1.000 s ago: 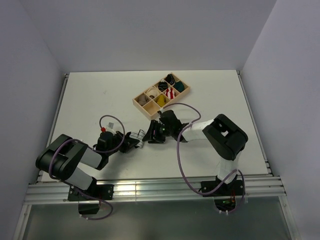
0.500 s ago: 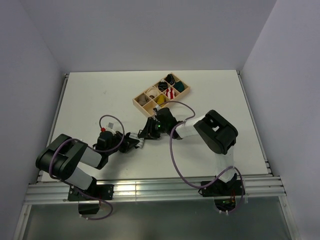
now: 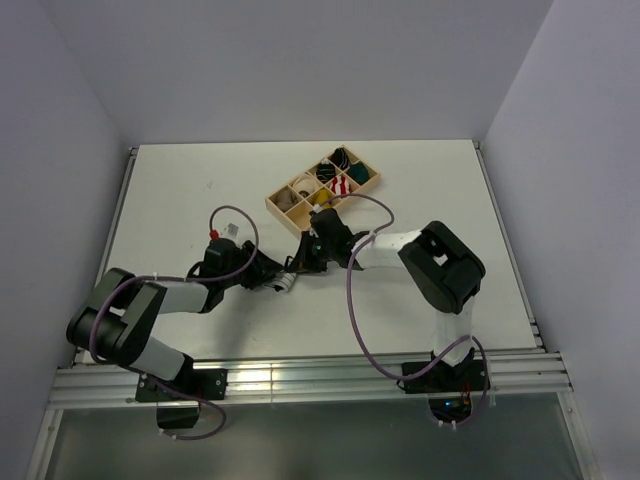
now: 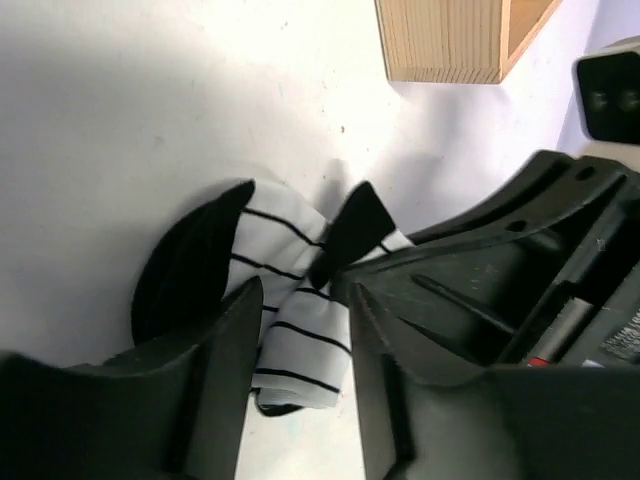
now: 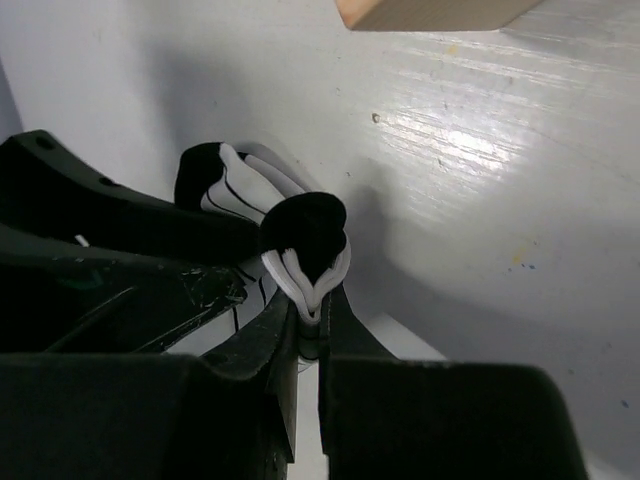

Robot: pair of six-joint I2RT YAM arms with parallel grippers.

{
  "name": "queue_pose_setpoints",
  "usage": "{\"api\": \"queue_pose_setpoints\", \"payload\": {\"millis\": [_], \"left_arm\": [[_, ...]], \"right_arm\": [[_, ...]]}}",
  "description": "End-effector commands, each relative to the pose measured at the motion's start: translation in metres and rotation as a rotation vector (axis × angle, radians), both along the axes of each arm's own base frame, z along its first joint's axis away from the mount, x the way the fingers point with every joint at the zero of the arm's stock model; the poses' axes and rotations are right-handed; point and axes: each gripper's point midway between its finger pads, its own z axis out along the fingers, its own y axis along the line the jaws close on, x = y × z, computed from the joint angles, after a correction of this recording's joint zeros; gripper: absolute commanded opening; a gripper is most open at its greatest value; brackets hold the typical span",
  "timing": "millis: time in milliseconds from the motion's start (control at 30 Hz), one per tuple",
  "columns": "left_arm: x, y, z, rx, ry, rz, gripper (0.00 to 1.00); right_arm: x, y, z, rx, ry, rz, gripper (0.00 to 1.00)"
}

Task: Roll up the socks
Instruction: Roll the sock at the center of the board.

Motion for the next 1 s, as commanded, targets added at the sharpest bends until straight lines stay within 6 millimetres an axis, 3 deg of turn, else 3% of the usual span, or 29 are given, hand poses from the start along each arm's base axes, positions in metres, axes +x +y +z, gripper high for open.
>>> {"api": "queue_pose_setpoints", "payload": {"millis": [0, 67, 100, 300, 400, 700, 967], "left_arm": [[-0.001, 0.028, -0.019, 0.240, -0.023, 0.005, 0.50], [-0.002, 0.022, -0.009, 0.301, -0.093, -0.036, 0.56], [0.004, 0.022, 0.005, 0.327, -0.154, -0.023, 0.56], [-0.012, -0.005, 0.051, 0.578, -0.442, -0.075, 0.58], [-0.020, -0.017, 0.060, 0.645, -0.496, -0.079, 0.57], [-0.036, -0.058, 0.043, 0.828, -0.570, -0.176, 0.55], [-0.040, -0.066, 0.012, 0.919, -0.529, -0.207, 0.47]], "right_arm": [[0.000, -0.031, 0.000, -0.193, 0.000, -0.038, 0.00], [-0.001, -0.035, 0.004, -0.223, 0.011, -0.039, 0.00], [0.000, -0.036, 0.005, -0.233, 0.016, -0.038, 0.00], [0.003, -0.040, 0.016, -0.280, 0.025, -0.044, 0.00], [0.003, -0.039, 0.019, -0.289, 0.038, -0.040, 0.00], [0.001, -0.033, 0.021, -0.274, 0.060, -0.020, 0.00], [-0.002, -0.031, 0.017, -0.263, 0.074, -0.007, 0.00]]}}
